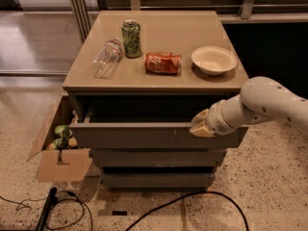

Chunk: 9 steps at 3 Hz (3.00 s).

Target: Open top drawer

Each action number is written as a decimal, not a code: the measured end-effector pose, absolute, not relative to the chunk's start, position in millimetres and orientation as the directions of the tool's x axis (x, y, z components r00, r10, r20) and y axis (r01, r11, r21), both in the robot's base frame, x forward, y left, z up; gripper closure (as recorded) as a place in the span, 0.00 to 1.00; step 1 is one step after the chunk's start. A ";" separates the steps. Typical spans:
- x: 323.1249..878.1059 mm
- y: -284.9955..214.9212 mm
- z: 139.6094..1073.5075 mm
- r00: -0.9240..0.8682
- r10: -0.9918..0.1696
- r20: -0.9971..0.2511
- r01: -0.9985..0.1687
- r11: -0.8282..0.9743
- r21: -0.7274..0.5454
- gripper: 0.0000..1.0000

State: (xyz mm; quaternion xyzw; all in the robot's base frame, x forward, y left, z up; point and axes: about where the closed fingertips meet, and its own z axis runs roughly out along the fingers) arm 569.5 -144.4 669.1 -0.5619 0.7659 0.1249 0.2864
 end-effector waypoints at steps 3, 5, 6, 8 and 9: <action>569.5 -144.8 676.8 -0.204 -0.789 -0.579 -0.932 0.337 -0.130 0.55; 569.5 -144.7 676.8 -0.204 -0.789 -0.579 -0.932 0.337 -0.130 0.03; 569.4 -144.7 676.8 -0.204 -0.789 -0.579 -0.932 0.337 -0.130 0.16; 508.6 -159.7 667.8 -0.179 -0.767 -0.616 -0.942 0.313 -0.116 0.70; 501.5 -155.5 677.6 -0.165 -0.764 -0.624 -0.943 0.307 -0.126 0.94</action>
Offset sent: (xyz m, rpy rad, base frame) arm 0.0000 -0.0004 0.0074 0.0000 0.0000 0.0000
